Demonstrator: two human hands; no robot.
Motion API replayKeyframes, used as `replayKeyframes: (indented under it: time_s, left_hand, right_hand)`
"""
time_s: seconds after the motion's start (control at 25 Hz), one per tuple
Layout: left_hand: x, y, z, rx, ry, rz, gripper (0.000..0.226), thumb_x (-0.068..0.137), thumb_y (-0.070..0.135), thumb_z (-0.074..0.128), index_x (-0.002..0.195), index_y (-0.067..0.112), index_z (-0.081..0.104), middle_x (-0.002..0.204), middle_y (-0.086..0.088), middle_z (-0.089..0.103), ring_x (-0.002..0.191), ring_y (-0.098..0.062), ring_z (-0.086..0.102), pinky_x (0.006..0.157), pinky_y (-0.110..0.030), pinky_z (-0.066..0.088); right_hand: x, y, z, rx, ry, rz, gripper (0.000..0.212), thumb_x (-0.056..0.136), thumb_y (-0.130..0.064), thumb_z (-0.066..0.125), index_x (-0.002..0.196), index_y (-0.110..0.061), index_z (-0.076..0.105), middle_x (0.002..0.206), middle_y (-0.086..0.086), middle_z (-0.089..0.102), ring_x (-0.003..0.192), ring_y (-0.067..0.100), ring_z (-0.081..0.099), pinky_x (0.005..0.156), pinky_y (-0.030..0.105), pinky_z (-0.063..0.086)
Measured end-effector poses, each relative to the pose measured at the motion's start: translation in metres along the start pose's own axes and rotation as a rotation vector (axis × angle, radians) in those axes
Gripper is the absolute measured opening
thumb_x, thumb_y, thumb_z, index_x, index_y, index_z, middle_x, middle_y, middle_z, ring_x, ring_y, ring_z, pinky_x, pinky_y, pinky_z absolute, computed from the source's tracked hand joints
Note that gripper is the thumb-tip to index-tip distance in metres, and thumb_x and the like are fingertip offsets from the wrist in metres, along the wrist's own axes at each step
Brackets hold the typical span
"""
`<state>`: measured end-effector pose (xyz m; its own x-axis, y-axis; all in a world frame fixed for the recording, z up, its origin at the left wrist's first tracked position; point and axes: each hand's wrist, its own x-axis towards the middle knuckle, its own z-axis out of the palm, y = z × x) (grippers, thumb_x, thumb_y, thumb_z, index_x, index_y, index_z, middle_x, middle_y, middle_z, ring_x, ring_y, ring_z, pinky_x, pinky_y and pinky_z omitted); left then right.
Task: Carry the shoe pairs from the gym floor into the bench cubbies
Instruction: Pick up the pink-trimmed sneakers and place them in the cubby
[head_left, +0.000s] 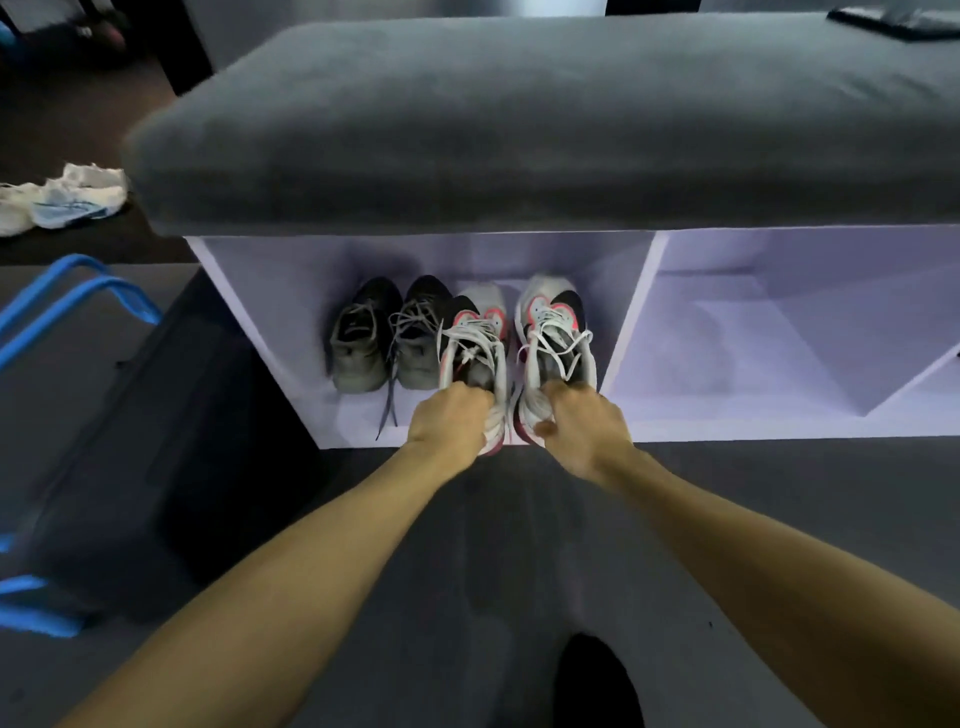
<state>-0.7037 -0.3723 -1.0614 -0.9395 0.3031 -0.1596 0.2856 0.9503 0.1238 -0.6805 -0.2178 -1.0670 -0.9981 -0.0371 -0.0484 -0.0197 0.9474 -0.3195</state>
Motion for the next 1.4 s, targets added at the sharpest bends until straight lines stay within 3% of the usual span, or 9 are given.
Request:
replayKeyframes:
  time_s: [0.44,0.76,1.04,1.28,1.4]
  left_hand:
    - [0.179,-0.022,0.069,0.105,-0.016,0.012,0.028,0.094,0.008,0.052,0.119,0.013,0.060,0.117,-0.014,0.061,0.108,-0.033,0.061,0.080,-0.039,0.050]
    - [0.232,-0.024,0.068,0.083,0.022,0.028,0.036,0.095,0.007,0.048,0.130,0.015,0.050,0.125,-0.014,0.059,0.115,-0.034,0.057,0.086,-0.041,0.048]
    - [0.197,-0.034,0.060,0.008,0.036,0.061,0.070,0.074,0.039,0.075,0.131,0.023,0.037,0.131,-0.004,0.048,0.119,-0.027,0.049,0.085,-0.043,0.052]
    - [0.101,-0.016,-0.012,0.037,0.123,0.074,0.055,0.075,0.045,0.069,0.123,0.030,0.048,0.117,0.000,0.057,0.105,-0.026,0.059,0.070,-0.031,0.047]
    - [0.048,0.001,-0.058,0.077,0.169,0.089,0.049,0.072,0.050,0.070,0.113,0.030,0.053,0.112,0.002,0.059,0.100,-0.026,0.060,0.070,-0.032,0.046]
  right_hand:
    - [0.172,0.048,0.076,-0.174,-0.057,-0.020,0.033,0.089,-0.018,0.057,0.119,-0.006,0.051,0.116,0.017,0.060,0.109,0.036,0.057,0.085,0.039,0.049]
    - [0.231,0.078,0.101,-0.225,0.083,-0.014,0.022,0.094,-0.008,0.047,0.116,-0.006,0.051,0.112,0.015,0.062,0.102,0.034,0.062,0.079,0.040,0.054]
    - [0.193,0.066,0.062,-0.177,0.101,-0.074,0.044,0.090,-0.037,0.055,0.127,-0.016,0.046,0.131,0.007,0.050,0.124,0.028,0.042,0.097,0.039,0.043]
    - [0.105,0.023,-0.008,-0.135,0.095,-0.138,0.036,0.085,-0.037,0.057,0.118,-0.023,0.051,0.127,0.000,0.055,0.120,0.026,0.046,0.097,0.038,0.038]
    - [0.058,-0.001,-0.047,-0.107,0.089,-0.194,0.037,0.083,-0.043,0.057,0.114,-0.025,0.053,0.125,0.000,0.055,0.117,0.027,0.049,0.093,0.039,0.041]
